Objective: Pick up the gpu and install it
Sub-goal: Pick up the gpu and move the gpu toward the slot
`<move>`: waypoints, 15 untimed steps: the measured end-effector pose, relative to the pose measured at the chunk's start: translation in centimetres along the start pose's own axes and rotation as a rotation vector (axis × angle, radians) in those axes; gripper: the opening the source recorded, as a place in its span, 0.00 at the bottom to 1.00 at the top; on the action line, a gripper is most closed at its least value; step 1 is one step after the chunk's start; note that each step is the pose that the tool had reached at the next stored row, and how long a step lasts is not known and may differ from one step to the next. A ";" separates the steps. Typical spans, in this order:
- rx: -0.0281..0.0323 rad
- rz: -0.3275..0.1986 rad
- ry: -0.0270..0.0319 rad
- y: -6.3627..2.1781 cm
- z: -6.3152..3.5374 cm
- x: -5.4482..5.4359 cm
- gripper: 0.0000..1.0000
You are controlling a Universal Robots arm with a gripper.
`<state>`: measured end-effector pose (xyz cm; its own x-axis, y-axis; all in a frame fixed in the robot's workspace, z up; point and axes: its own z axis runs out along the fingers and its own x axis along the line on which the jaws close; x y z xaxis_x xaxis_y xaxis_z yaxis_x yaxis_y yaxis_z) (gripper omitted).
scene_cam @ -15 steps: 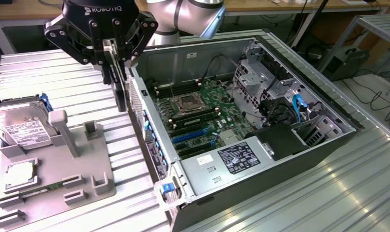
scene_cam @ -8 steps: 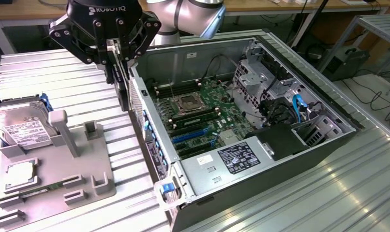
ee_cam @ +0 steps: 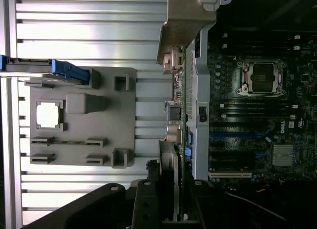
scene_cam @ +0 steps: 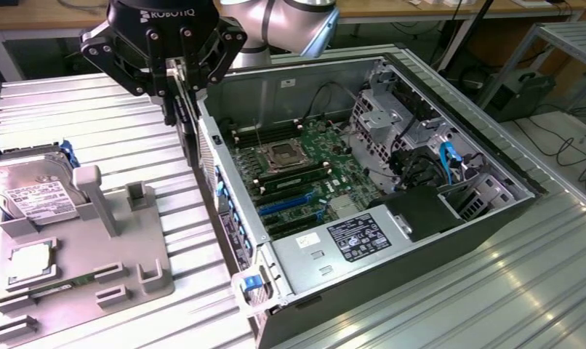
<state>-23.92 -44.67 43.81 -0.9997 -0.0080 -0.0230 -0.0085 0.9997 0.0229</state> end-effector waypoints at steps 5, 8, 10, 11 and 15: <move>0.0000 0.000 0.0000 0.00 0.01 -0.3 0.27; 0.0000 0.000 0.0000 0.00 0.02 -0.5 0.27; 0.0000 0.000 0.0000 -0.01 0.04 -0.6 0.27; 0.0001 0.000 0.0000 -0.01 0.04 -0.7 0.27; 0.0000 0.000 0.0000 -0.01 0.05 -1.0 0.27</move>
<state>-22.95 -44.67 43.78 -0.9997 -0.0079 -0.0230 -0.0084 0.9997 0.0229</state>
